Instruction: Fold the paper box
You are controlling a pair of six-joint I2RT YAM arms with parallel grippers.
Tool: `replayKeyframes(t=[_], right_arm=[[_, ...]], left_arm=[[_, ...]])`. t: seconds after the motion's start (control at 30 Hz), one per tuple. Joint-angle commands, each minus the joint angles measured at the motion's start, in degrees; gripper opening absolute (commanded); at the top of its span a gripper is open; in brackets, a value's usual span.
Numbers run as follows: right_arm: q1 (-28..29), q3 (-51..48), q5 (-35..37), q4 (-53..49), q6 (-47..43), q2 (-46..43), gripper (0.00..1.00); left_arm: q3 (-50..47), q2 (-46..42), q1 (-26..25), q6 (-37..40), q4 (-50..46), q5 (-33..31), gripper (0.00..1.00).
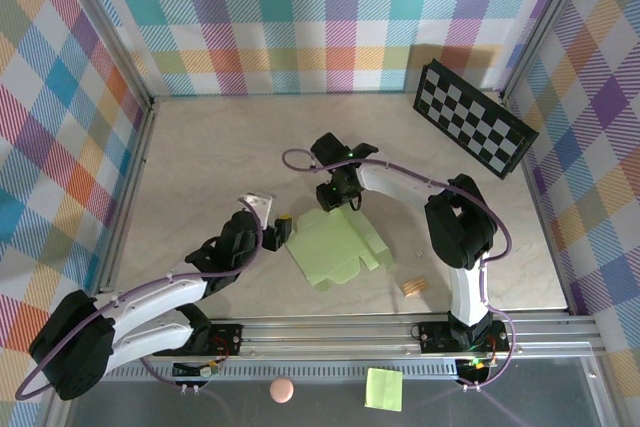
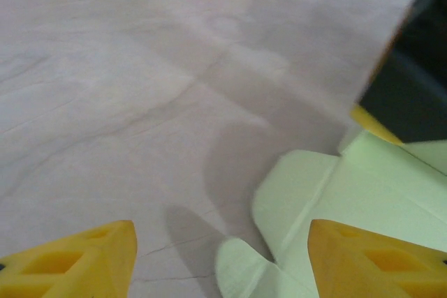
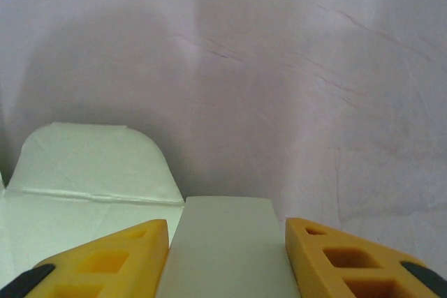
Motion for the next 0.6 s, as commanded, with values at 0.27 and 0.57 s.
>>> replayKeyframes(t=[0.27, 0.57], right_arm=[[6.05, 9.10, -8.56, -4.95, -29.29, 2.51, 0.16], [8.98, 22.15, -6.04, -9.16, -35.51, 12.69, 0.15]], left_arm=[[7.18, -4.40, 18.27, -14.12, -23.10, 9.26, 0.66], [7.82, -7.59, 25.12, -15.00, -27.40, 17.06, 0.65]])
